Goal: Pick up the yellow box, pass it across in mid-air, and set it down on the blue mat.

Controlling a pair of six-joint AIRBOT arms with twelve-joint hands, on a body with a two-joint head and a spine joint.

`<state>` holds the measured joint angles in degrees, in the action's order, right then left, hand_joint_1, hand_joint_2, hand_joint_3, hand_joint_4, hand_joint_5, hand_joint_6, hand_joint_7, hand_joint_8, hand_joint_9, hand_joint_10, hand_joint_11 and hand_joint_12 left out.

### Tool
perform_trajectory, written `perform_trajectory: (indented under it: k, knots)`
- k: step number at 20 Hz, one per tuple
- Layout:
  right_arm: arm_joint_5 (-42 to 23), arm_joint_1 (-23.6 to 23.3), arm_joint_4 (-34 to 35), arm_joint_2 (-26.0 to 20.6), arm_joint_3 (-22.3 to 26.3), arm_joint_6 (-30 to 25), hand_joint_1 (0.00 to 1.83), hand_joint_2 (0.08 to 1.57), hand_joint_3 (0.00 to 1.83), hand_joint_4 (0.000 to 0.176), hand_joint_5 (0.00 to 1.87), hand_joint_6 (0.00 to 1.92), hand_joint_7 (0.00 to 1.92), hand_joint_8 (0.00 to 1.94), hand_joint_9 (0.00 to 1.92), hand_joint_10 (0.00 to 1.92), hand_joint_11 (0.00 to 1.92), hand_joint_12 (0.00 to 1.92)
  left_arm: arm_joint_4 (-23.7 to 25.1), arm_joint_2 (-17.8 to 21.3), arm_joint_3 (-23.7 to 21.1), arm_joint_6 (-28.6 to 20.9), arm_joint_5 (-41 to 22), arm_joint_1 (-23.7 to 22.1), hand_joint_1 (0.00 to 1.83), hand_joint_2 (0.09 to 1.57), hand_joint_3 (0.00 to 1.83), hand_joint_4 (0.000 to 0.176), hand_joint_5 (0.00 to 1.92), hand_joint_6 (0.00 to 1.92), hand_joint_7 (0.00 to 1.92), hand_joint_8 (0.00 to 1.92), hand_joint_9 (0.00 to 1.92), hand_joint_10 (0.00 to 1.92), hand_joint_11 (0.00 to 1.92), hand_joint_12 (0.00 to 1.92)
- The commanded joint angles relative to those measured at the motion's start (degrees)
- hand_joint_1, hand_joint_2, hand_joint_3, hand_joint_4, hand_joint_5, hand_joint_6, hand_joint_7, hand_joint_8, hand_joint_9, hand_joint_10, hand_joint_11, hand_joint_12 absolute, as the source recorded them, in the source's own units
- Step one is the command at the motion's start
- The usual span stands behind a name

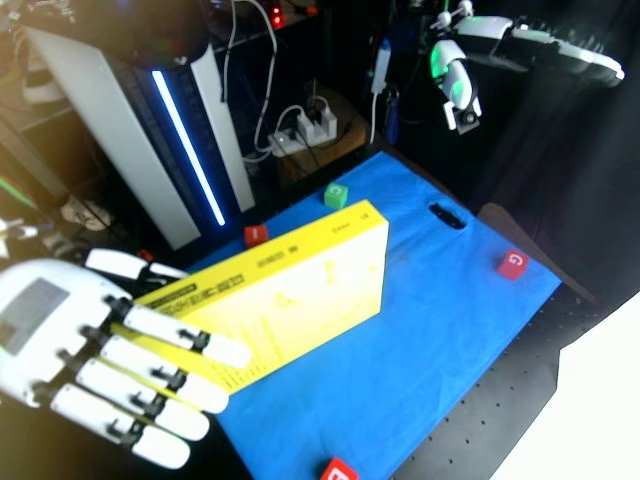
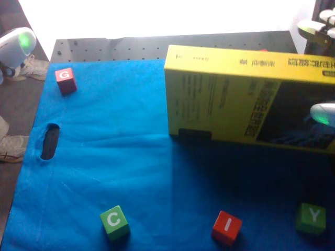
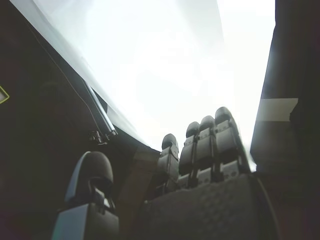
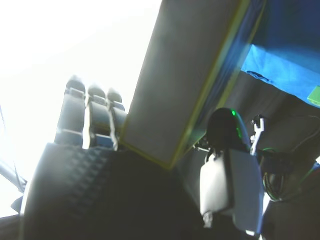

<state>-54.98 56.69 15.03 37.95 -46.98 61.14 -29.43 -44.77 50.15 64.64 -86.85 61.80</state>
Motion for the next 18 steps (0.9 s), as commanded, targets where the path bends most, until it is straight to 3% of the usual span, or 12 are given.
perform_trajectory:
  k: [1,5,6,7,9,10,11,12,13,17,18]
  knots:
    - [-9.36,-0.38,0.16,-0.81,0.01,-0.16,0.31,1.1,0.0,0.159,0.0,0.0,0.0,0.0,0.0,0.0,0.0,0.0,1.04,0.03,-0.02,-0.26,-7.22,-0.1,0.32,1.25,0.01,0.122,0.05,0.0,0.0,0.0,0.0,0.0,0.0,0.0]
    - [-12.25,-0.42,-0.93,-2.88,0.17,-0.16,0.33,1.09,0.0,0.156,0.0,0.0,0.0,0.0,0.0,0.0,0.0,0.0,1.04,-0.11,0.01,-0.26,-6.81,-0.02,0.29,1.25,0.0,0.121,0.04,0.0,0.0,0.0,0.0,0.0,0.0,0.0]
    - [-13.75,-0.42,-1.14,-3.2,0.33,-0.21,0.28,1.09,0.0,0.174,0.0,0.0,0.0,0.0,0.0,0.0,0.0,0.0,1.04,-0.19,0.01,-0.26,-6.76,0.01,0.28,1.24,0.0,0.131,0.04,0.0,0.0,0.0,0.0,0.0,0.0,0.0]
    - [-16.88,-0.4,-1.4,-3.31,0.65,-0.94,0.26,1.1,0.0,0.137,0.0,0.0,0.0,0.0,0.0,0.0,0.02,0.01,1.2,-0.24,-0.02,-0.26,-6.87,0.06,0.31,1.25,0.0,0.119,0.04,0.0,0.0,0.0,0.0,0.0,0.0,0.0]
    - [-19.64,-0.37,-1.57,-3.43,0.87,-1.6,0.26,1.11,0.0,0.139,0.0,0.0,0.0,0.0,0.0,0.0,0.0,0.0,1.49,-0.21,-0.09,-0.26,-7.09,0.1,0.36,1.26,0.01,0.118,0.04,0.0,0.0,0.0,0.0,0.0,0.02,0.01]
    - [-21.65,-0.36,-1.61,-3.53,1.12,-1.61,0.25,1.13,0.01,0.121,0.0,0.0,0.0,0.0,0.0,0.0,0.0,0.0,1.77,-0.12,-0.18,-0.26,-7.5,0.21,0.45,1.28,0.0,0.133,0.02,0.0,0.0,0.0,0.0,0.0,0.01,0.02]
    - [-22.35,-0.36,-1.61,-3.53,1.17,-1.61,0.27,1.16,0.02,0.081,0.0,0.0,0.0,0.0,0.0,0.0,0.0,0.0,1.97,-0.08,-0.19,-0.26,-7.63,0.24,0.45,1.27,0.0,0.136,0.02,0.0,0.0,0.0,0.0,0.0,0.0,0.15]
    - [-23.14,-0.36,-1.64,-3.53,1.2,-1.61,0.27,1.16,0.02,0.081,0.0,0.0,0.0,0.0,0.0,0.0,0.0,0.0,2.28,0.0,-0.2,-0.26,-7.84,0.25,0.45,1.27,0.0,0.136,0.02,0.0,0.0,0.0,0.0,0.0,0.0,0.15]
    - [-23.86,-0.35,-1.73,-3.53,1.25,-1.61,0.3,1.21,0.01,0.094,0.0,0.0,0.0,0.0,0.0,0.0,0.0,0.0,2.68,0.15,-0.27,-0.26,-8.06,0.26,0.4,1.27,0.0,0.137,0.0,0.0,0.0,0.0,0.04,0.01,0.0,0.64]
    - [-25.35,-0.35,-2.65,-3.53,1.4,-1.61,0.24,1.25,0.01,0.07,0.0,0.0,0.0,0.0,0.0,0.0,0.0,0.0,4.17,0.56,-0.54,-0.25,-9.04,0.28,0.38,1.26,0.0,0.139,0.0,0.0,0.0,0.0,0.08,0.02,0.0,0.85]
    - [-25.38,-0.35,-2.74,-3.53,1.4,-1.61,0.25,1.25,0.01,0.065,0.0,0.0,0.0,0.0,0.0,0.0,0.0,0.0,4.36,0.58,-0.55,-0.25,-9.05,0.27,0.35,1.25,0.0,0.147,0.0,0.0,0.0,0.0,0.06,0.01,0.0,0.85]
